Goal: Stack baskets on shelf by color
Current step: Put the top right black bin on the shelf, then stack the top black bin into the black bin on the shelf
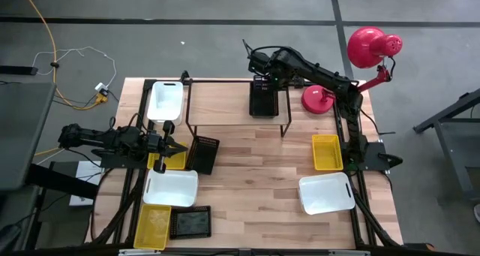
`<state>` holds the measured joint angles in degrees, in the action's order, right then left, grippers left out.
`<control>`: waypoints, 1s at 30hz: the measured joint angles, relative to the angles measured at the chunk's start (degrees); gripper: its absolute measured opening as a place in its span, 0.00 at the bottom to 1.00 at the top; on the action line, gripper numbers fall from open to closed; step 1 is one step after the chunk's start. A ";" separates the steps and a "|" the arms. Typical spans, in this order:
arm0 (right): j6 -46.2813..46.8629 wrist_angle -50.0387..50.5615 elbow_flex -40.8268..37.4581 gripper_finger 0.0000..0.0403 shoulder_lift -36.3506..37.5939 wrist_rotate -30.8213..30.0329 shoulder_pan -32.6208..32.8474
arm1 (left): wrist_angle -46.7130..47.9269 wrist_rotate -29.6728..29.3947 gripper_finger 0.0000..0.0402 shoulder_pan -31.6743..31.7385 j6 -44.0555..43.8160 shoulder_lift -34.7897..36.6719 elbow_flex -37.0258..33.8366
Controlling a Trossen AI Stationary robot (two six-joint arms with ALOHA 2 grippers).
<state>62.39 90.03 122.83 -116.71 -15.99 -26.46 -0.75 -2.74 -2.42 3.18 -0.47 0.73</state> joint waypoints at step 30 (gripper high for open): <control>-13.95 -0.48 -23.31 0.48 33.73 -4.87 18.40 | 0.00 0.00 0.00 0.00 0.00 0.01 0.00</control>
<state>48.45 89.54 99.51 -82.97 -20.85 -8.06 -0.75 -2.75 -2.41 3.18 -0.45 0.73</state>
